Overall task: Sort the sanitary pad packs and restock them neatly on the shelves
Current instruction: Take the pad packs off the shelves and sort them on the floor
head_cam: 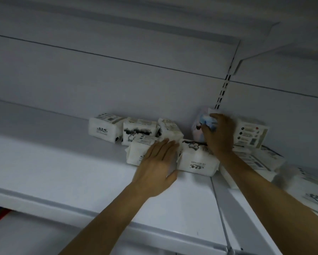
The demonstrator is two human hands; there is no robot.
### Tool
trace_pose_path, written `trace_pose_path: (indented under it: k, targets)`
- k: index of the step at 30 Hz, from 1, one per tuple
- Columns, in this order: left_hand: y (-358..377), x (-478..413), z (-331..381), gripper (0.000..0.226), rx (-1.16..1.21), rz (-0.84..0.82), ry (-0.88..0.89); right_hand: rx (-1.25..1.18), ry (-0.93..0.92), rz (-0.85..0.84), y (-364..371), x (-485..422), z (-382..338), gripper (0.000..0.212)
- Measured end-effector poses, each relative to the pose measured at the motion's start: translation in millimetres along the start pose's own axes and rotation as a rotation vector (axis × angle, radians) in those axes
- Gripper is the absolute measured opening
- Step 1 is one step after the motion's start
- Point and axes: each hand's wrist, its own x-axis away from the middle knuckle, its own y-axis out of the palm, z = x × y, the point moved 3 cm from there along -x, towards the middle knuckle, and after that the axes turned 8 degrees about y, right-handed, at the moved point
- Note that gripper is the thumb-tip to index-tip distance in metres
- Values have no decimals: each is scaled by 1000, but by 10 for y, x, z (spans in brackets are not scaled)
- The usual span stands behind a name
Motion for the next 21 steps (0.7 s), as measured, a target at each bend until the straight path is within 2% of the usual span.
trace_pose_path:
  k: [2, 4, 7, 8, 10, 12, 17, 19, 21]
  targets:
    - [-21, -8, 1, 72, 34, 40, -14, -183, -40, 77, -156, 148, -142, 45]
    - [-66, -9, 6, 79, 63, 95, -19, -432, 9, 90, -332, 298, -262, 42]
    - [-158, -29, 22, 95, 29, 185, -25, -775, 347, -53, -536, 606, -397, 21]
    - [-179, -29, 34, 99, 19, 216, -5, -767, 422, -126, -568, 749, -427, 19]
    - [-189, -7, 64, 107, 26, 237, 70, -705, 456, -286, -592, 1076, -457, 23]
    - [-187, 13, 90, 112, 96, 165, 137, -730, 456, -395, -602, 1382, -464, 32]
    - [-260, 32, 238, 99, 151, 46, 247, -1004, 703, -377, -655, 1681, -216, 47]
    - [-294, 36, 245, 93, 220, 51, 196, -1017, 712, -387, -657, 1695, -197, 45]
    - [-323, 36, 230, 87, 190, 45, 154, -1032, 705, -377, -649, 1685, -202, 41]
